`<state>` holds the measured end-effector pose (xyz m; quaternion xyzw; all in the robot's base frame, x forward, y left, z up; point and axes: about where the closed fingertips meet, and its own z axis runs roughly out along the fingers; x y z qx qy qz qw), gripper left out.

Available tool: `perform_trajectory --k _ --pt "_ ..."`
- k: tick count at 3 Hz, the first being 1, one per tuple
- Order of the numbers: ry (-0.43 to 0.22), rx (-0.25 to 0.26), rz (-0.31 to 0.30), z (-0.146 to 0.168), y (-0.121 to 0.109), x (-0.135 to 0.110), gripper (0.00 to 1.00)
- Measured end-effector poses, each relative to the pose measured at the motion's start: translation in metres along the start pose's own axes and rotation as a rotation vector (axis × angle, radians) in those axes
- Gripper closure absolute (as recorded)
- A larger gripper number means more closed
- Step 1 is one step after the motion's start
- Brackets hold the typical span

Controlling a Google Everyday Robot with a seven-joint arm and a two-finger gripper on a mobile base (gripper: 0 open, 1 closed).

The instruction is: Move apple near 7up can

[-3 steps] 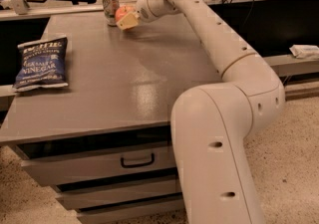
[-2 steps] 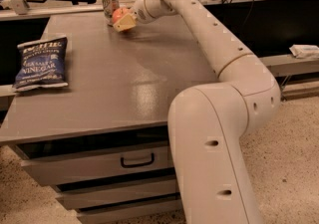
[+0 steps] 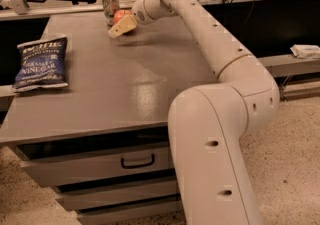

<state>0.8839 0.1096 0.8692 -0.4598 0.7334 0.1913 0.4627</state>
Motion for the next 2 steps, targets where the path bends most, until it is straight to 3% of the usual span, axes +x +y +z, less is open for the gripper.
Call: perform_trajectory --k 1,2 --pt "-0.014 0.008 0.000 -0.015 -0.004 0.002 0.00" --pt "-0.089 0.006 0.000 -0.074 -0.006 0.000 0.00"
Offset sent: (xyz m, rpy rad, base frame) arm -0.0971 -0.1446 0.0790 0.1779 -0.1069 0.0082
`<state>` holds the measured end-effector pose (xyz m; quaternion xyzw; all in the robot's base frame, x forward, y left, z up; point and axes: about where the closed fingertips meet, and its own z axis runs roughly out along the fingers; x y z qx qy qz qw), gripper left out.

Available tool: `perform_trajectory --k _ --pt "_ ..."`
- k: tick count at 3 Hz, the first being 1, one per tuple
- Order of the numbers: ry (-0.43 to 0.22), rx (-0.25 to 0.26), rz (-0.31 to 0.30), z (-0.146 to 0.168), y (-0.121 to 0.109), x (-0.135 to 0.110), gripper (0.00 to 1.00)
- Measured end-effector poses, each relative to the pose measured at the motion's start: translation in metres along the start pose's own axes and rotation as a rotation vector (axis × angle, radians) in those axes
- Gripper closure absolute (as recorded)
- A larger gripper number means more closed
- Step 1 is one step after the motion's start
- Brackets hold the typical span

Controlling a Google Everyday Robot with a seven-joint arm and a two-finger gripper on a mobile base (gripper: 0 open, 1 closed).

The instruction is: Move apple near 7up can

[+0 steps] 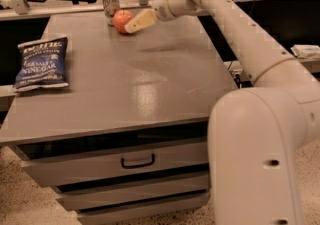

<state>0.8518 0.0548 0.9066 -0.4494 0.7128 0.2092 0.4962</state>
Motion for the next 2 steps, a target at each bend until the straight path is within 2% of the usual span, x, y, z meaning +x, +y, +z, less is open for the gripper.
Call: perform_trajectory --k 1,2 --pt "-0.127 -0.019 0.000 -0.073 0.011 -0.010 0.00" --pt "-0.314 -0.092 0.000 -0.154 0.029 -0.024 0.00"
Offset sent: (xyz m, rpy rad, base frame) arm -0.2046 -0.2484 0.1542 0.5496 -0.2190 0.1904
